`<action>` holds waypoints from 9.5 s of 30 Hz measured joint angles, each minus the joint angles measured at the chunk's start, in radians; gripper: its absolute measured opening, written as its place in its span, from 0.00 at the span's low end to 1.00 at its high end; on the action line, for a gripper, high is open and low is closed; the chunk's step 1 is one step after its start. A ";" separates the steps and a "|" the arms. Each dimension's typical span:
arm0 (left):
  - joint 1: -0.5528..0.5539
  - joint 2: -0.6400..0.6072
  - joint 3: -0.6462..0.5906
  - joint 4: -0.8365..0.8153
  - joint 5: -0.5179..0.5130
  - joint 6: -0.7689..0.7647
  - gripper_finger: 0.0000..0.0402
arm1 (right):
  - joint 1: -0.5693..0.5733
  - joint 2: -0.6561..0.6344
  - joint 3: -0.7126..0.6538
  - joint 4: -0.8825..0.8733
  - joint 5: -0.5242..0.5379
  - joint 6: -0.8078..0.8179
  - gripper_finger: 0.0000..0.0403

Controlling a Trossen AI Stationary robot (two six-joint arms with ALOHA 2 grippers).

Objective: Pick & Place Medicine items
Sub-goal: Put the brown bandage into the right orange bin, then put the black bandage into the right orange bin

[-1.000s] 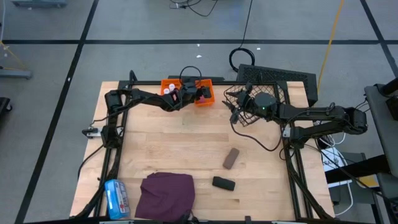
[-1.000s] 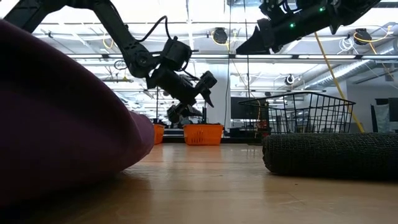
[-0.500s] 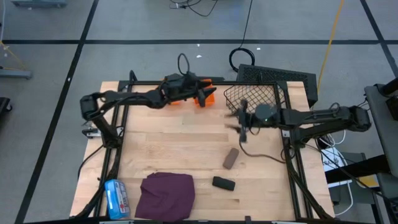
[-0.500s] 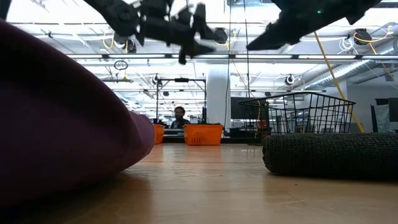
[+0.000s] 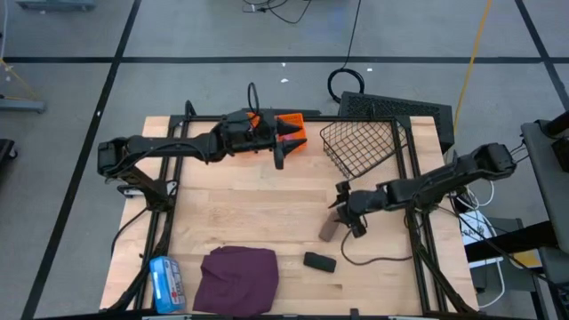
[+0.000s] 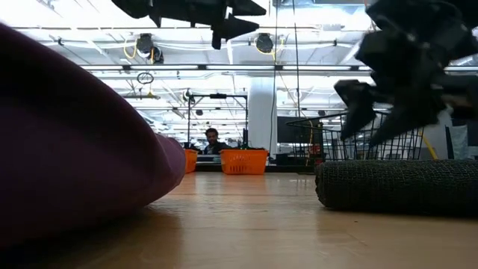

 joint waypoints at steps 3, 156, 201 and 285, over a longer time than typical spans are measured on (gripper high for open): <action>-0.012 0.000 0.000 -0.032 -0.009 0.000 0.52 | 0.025 0.030 -0.025 0.002 0.000 -0.016 0.55; 0.201 0.223 -0.048 -0.026 -0.197 -0.289 0.10 | -0.034 -0.157 -0.071 0.695 0.597 -0.164 0.32; 0.169 0.475 -0.047 0.247 -0.422 -0.779 0.42 | -0.056 -0.155 -0.072 0.681 0.593 -0.133 0.29; -0.274 -0.275 -0.047 -0.296 -0.140 -0.057 0.45 | 0.401 0.480 0.542 -0.396 0.441 0.714 0.40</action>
